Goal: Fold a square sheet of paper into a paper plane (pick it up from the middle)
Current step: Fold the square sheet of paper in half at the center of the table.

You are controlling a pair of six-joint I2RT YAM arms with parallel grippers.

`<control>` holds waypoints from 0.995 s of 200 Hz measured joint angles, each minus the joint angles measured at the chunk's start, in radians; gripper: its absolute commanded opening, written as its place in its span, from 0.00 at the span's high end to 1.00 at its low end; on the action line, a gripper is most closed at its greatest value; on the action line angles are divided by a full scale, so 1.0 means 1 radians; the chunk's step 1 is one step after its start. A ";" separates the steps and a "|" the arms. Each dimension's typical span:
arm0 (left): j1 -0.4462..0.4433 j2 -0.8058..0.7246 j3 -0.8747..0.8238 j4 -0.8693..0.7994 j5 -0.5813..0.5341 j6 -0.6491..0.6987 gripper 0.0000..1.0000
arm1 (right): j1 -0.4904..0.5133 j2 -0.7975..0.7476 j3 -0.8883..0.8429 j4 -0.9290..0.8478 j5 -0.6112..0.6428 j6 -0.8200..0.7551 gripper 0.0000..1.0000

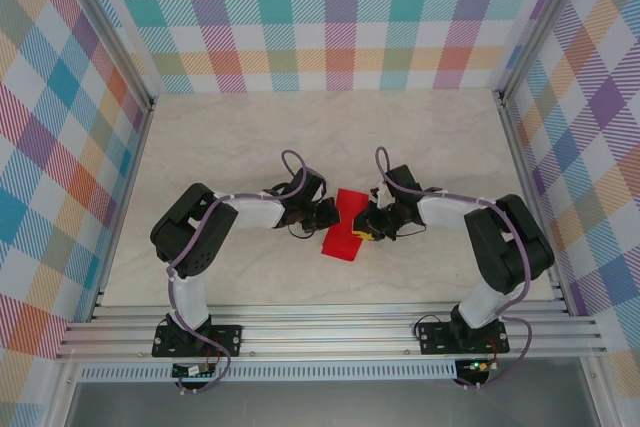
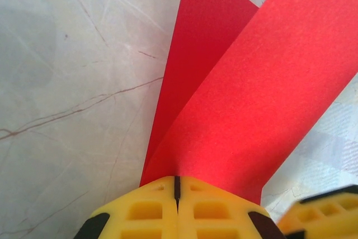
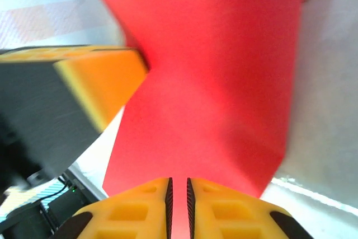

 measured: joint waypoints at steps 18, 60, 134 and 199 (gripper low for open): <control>0.000 0.001 0.000 0.001 0.001 0.002 1.00 | 0.000 -0.021 -0.025 0.034 -0.021 0.000 0.82; 0.000 0.005 0.005 0.001 0.002 0.005 1.00 | 0.000 0.032 -0.089 0.089 -0.039 0.000 0.84; -0.001 0.005 0.006 -0.001 0.001 0.013 1.00 | -0.009 0.023 -0.092 0.083 -0.051 -0.009 0.83; -0.001 0.005 0.007 -0.002 0.001 0.016 1.00 | 0.026 -0.068 -0.096 0.077 -0.053 -0.008 0.82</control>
